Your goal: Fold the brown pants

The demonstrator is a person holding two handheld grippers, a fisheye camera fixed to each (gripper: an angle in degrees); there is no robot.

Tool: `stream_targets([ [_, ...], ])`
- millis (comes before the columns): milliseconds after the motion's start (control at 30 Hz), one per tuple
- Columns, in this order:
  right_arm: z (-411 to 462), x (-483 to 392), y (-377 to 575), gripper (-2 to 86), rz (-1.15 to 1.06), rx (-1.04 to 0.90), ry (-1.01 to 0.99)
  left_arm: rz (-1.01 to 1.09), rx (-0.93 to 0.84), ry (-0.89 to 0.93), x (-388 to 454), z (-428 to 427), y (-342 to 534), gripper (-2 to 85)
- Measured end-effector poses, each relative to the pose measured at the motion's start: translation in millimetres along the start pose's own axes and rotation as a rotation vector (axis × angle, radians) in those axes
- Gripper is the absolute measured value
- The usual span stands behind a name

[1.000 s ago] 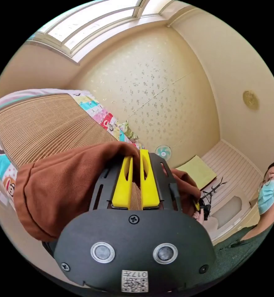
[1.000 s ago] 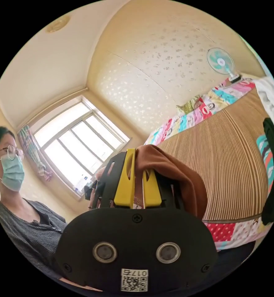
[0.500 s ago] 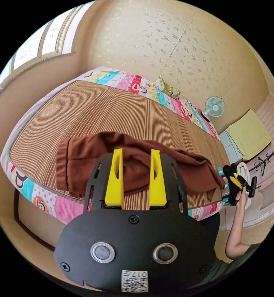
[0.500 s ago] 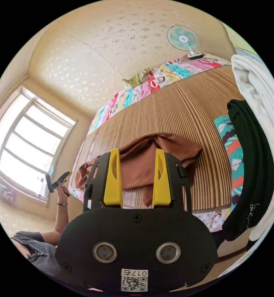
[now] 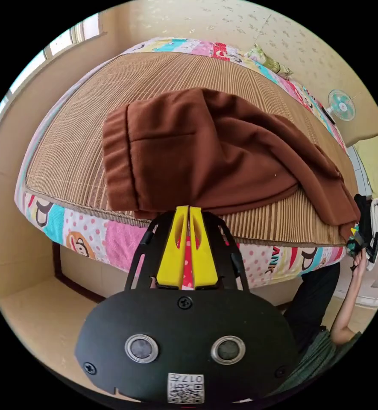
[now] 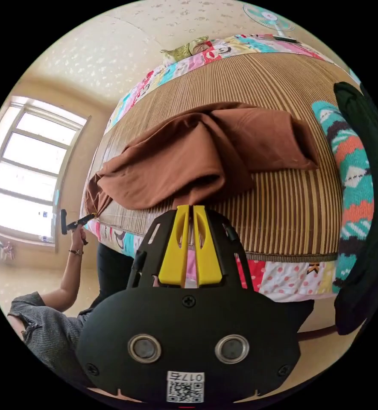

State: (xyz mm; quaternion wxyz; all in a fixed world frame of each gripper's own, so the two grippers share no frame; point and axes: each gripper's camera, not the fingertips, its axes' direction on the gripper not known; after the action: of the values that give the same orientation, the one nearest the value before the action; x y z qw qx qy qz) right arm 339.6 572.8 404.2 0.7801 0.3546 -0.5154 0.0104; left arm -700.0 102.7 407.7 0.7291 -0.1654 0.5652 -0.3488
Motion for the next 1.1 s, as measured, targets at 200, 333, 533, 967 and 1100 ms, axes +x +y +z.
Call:
stream_targets([
  [200, -158.8, -19.0, 75.2, 1.6, -0.021, 0.408, -0.2, -0.052, 0.107, -0.152, -67.5, -101.2, 63.7, -0.6],
  [333, -206.9, -55.6, 105.6, 1.3, -0.108, 0.555, -0.209, -0.121, 0.222, 0.308, -113.9, -134.8, 104.9, 3.5],
  [533, -258.4, -109.4, 99.8, 1.1, -0.205, 0.745, -0.191, -0.234, 0.301, 0.202, -108.7, -136.7, 84.7, 16.7],
  [967, -269.1, -52.5, 127.5, 1.0, -0.036, 0.714, -0.293, -0.513, 0.509, 0.552, -188.5, -173.0, 83.1, 1.6],
  [1100, -284.8, -49.2, 140.2, 1.1, -0.055, 0.756, -0.265, -0.498, 0.6, 0.597, -218.9, -224.6, 113.5, 0.5],
])
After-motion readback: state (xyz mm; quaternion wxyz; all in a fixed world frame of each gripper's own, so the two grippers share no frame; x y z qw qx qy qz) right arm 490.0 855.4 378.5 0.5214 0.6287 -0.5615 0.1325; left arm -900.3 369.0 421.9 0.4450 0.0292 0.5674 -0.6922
